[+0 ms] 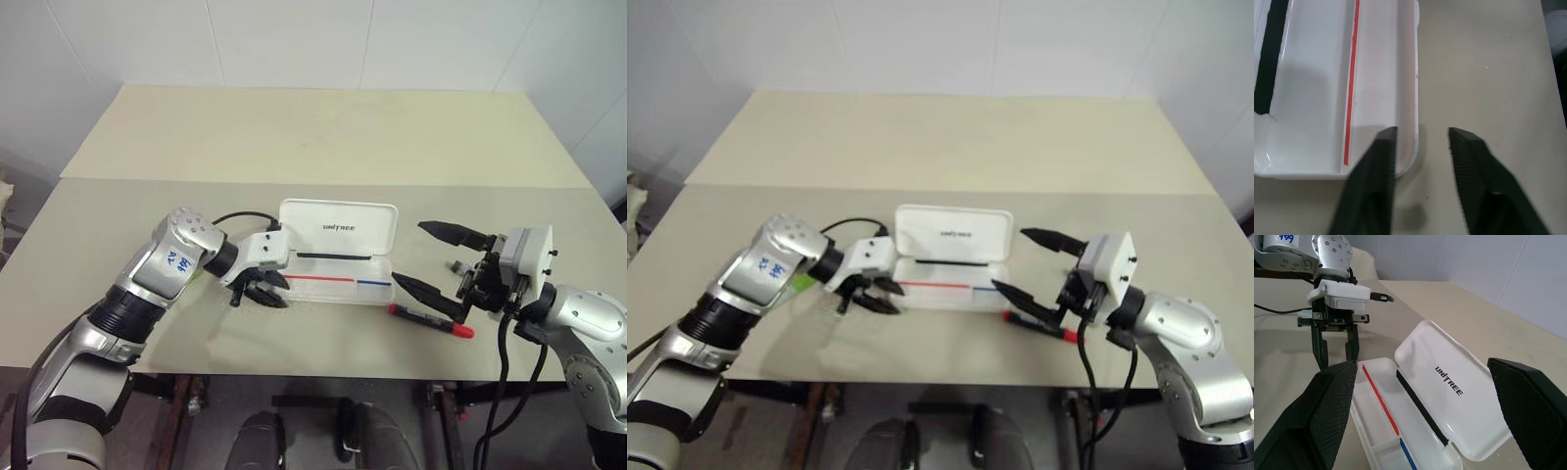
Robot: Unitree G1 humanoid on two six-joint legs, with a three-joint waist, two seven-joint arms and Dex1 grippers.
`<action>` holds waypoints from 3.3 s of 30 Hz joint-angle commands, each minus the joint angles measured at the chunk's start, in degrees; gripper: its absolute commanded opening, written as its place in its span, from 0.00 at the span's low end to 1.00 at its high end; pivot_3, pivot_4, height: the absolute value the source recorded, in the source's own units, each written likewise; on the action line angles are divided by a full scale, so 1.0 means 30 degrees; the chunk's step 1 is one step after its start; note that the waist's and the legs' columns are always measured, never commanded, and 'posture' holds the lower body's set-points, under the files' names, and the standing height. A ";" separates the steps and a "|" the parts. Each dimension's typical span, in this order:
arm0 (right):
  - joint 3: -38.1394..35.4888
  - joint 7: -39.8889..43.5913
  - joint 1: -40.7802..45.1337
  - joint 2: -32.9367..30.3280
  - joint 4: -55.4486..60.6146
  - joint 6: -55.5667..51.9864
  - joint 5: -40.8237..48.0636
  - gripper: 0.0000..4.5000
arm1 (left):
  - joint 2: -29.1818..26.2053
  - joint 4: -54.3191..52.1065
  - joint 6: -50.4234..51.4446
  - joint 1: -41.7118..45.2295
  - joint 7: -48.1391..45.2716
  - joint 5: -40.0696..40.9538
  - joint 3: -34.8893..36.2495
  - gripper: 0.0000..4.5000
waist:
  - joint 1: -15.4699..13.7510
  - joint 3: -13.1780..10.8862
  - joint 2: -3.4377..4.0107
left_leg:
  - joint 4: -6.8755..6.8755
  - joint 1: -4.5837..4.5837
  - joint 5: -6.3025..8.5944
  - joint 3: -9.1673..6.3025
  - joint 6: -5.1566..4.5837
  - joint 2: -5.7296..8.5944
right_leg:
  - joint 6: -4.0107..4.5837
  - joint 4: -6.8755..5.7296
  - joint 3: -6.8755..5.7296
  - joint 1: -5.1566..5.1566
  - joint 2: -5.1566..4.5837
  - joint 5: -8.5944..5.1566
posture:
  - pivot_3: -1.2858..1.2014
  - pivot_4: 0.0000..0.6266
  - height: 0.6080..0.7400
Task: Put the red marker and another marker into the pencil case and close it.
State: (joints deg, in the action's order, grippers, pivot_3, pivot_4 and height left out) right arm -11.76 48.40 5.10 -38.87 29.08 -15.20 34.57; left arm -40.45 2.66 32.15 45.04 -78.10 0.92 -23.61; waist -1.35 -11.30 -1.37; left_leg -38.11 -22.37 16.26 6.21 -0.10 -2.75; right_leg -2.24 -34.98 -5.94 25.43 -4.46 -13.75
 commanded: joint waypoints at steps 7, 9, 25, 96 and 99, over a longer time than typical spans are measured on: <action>-0.0364 -0.0201 -0.0225 0.0089 0.0759 0.0043 0.0378 1.00 | 0.0172 -0.0840 0.0690 -0.0129 0.0246 0.1092 0.0649 1.00 | -0.0006 0.0000 0.0000 | -0.0005 0.0001 -0.0001 -0.0001 0.0001 0.0001 | 0.0000 -0.0007 0.0003 0.0000 0.0001 0.0000 | 0.52 0.24 1.00; -0.0303 -0.0188 -0.0229 0.0106 0.0719 0.0022 0.0398 1.00 | 0.0401 -0.1043 0.1040 -0.0110 0.0128 0.1800 0.0966 1.00 | -0.0008 0.0000 -0.0001 | -0.0012 -0.0001 -0.0002 -0.0002 0.0001 0.0002 | -0.0001 -0.0008 0.0004 0.0000 0.0001 0.0001 | 0.52 0.24 1.00; -0.1264 0.0893 -0.1805 -0.0920 -0.0334 -0.1237 0.0846 1.00 | 0.1233 -0.1024 -0.0960 -0.2481 -0.0217 0.8518 0.7666 1.00 | 0.0001 0.0000 -0.0001 | -0.0010 0.0011 -0.0006 -0.0010 0.0011 -0.0009 | 0.0001 -0.0045 0.0009 -0.0001 -0.0007 -0.0003 | 0.52 0.24 1.00; 0.8077 0.9983 1.1038 0.2137 -1.2696 0.2905 -0.5016 0.14 | -0.0888 0.3281 -0.9403 -0.6016 -0.1946 1.0340 1.0787 1.00 | 0.0495 0.0044 -0.0091 | -0.0014 0.0060 0.0025 0.0243 0.0271 -0.0315 | 0.0234 -0.0174 -0.0022 0.0111 0.0265 0.0016 | 0.52 0.24 1.00; 0.8581 1.0026 1.2644 0.3300 -1.5495 0.3742 -0.5930 0.14 | -0.0980 0.3099 -0.9329 -0.6254 -0.1838 1.0294 1.0884 1.00 | 0.0528 0.0044 -0.0091 | -0.0017 0.0056 0.0032 0.0281 0.0271 -0.0320 | 0.0238 -0.0171 -0.0035 0.0116 0.0278 0.0012 | 0.52 0.24 1.00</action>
State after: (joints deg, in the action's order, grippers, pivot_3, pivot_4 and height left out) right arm 13.60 77.93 41.26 -29.82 -14.92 -6.09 17.88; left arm -42.63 13.88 4.06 26.41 -83.94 31.70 7.94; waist 0.23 -11.17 -1.65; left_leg -38.17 -22.20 16.36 7.07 0.70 -3.71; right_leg -1.52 -35.50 -6.03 25.79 -3.63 -13.71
